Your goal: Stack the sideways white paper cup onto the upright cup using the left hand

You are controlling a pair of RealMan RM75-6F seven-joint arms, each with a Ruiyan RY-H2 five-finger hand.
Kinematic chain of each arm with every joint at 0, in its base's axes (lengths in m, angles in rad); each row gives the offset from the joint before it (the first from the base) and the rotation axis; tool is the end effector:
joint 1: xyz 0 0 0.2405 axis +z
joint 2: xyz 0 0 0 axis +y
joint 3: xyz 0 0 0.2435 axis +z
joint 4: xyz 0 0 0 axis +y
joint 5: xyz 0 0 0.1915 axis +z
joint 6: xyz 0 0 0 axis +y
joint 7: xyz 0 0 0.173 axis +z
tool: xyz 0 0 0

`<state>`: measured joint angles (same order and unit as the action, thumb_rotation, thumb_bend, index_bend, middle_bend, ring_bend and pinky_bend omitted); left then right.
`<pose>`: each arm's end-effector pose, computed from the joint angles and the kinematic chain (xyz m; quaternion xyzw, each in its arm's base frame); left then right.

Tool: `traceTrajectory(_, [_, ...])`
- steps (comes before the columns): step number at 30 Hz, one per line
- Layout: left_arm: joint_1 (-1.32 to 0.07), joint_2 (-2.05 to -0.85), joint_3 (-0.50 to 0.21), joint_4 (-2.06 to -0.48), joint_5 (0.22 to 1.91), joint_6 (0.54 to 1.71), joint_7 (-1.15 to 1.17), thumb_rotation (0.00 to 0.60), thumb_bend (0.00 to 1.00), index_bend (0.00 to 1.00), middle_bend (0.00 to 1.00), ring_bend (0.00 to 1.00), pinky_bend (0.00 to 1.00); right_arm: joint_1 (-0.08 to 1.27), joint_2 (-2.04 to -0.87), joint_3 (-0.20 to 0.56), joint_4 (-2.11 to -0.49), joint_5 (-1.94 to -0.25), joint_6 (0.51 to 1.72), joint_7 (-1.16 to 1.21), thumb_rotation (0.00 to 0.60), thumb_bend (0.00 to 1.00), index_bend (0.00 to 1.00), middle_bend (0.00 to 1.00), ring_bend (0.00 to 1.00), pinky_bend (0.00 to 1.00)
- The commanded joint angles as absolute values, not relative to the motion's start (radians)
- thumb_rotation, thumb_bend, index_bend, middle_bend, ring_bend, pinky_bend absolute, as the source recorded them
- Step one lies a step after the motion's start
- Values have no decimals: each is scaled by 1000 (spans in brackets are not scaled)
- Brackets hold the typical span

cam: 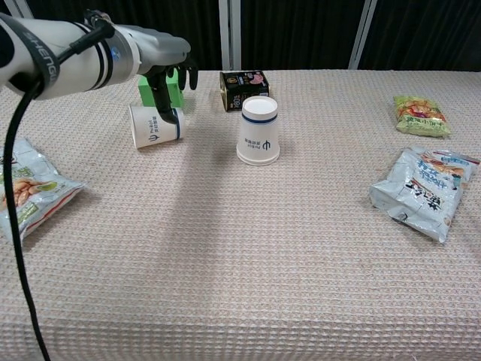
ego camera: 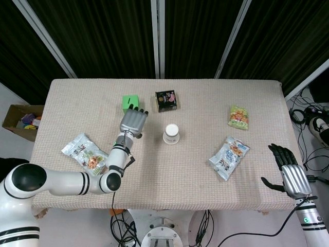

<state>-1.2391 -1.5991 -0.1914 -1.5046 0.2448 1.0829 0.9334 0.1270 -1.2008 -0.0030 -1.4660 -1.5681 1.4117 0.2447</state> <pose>-0.0494 0.4084 -0.0213 -0.7602 -0.3406 -0.2194 0.5079 -0.3035 -0.2103 0.1336 0.6051 -0.4529 0.4182 0.5038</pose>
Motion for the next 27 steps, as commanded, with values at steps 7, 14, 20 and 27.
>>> traceTrajectory(7, [-1237, -1672, -233, -1394, 139, 1071, 963, 600, 174, 281, 292, 232, 181, 120, -1197, -3, -1467, -1562, 1417, 244, 600, 158, 44, 58, 0, 0])
traceTrajectory(14, [-1237, -1723, -246, -1320, 109, 1074, 993, 600, 182, 281, 299, 233, 181, 115, -1195, -3, -1465, -1558, 1417, 247, 600, 157, 44, 58, 0, 0])
traceTrajectory(20, [-1230, -1759, -254, -1266, 94, 1059, 1017, 600, 192, 286, 308, 234, 182, 111, -1194, -3, -1467, -1554, 1418, 246, 600, 158, 44, 58, 0, 0])
traceTrajectory(27, [-1192, -1788, -263, -1230, 194, 1071, 949, 600, 398, 426, 477, 370, 210, 108, -1193, -3, -1473, -1551, 1418, 241, 600, 157, 45, 58, 0, 0])
